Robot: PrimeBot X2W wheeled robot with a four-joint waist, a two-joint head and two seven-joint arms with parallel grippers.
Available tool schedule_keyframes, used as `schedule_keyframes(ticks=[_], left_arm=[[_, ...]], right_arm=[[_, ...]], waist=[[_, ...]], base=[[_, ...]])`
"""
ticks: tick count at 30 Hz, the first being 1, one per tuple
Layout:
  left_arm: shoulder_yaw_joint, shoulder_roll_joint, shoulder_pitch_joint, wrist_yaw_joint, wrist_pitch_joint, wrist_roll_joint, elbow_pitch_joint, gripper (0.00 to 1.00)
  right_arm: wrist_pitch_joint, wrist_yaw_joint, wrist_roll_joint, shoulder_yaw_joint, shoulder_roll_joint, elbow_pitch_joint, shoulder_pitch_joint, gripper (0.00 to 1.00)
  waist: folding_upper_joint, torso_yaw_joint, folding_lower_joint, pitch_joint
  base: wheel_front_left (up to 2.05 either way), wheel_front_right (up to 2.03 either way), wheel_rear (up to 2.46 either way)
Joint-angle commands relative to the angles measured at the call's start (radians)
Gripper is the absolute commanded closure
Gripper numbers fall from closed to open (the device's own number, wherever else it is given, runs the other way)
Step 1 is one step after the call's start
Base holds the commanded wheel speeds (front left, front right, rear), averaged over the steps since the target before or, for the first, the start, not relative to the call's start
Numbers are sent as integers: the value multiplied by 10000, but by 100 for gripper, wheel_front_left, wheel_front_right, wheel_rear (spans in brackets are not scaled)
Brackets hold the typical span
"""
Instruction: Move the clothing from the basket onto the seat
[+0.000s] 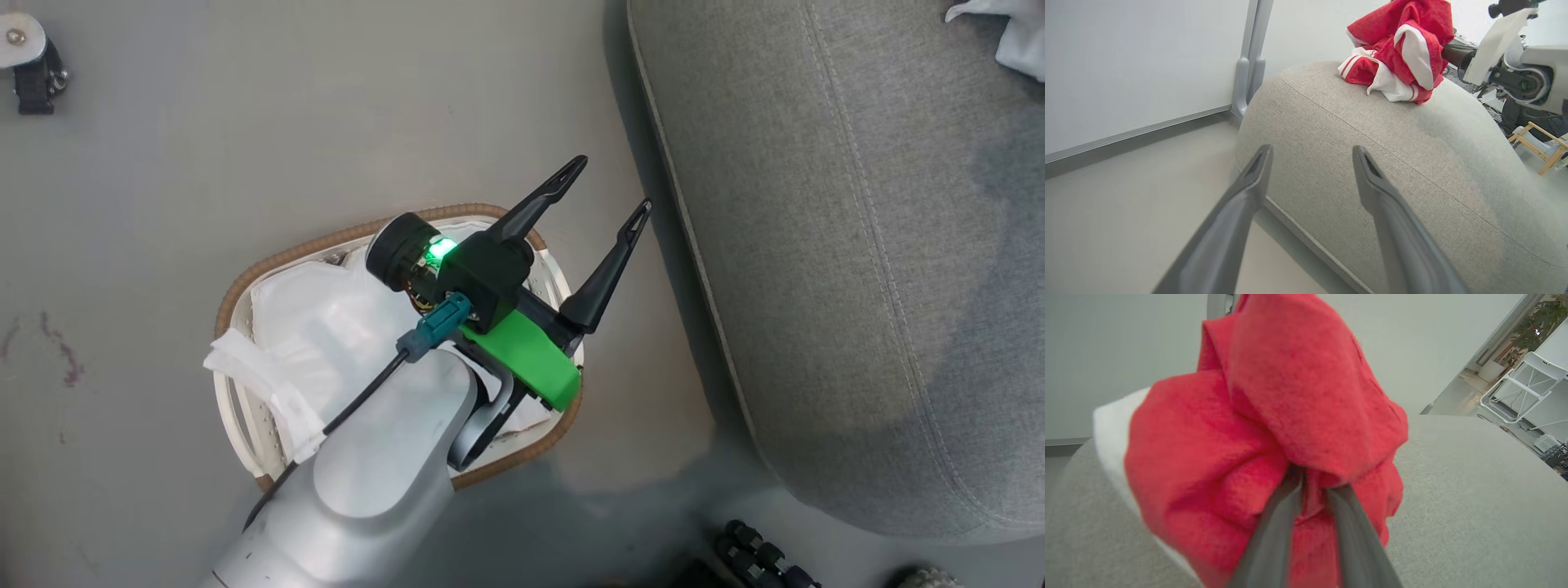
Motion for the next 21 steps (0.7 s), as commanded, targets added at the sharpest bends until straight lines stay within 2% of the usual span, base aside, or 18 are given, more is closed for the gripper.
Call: schedule_keyframes(ticks=[1, 10, 21], left_arm=[[63, -19, 201, -49, -8, -91, 66, 0], [598, -91, 1167, -48, -8, -72, 157, 0], [1827, -171, 2522, -46, -8, 414, -140, 0]], right_arm=[[0, -14, 93, -28, 42, -143, 392, 0], [0, -14, 652, 400, 321, -1540, 2546, 0], [-1, -14, 1259, 1610, 1371, -3446, 3833, 0]], waist=[[-1, -103, -2, -473], [-1, -139, -2, -2037], [-1, 470, -2, -3718]], base=[[0, 0, 0], [0, 0, 0], [0, 0, 0]])
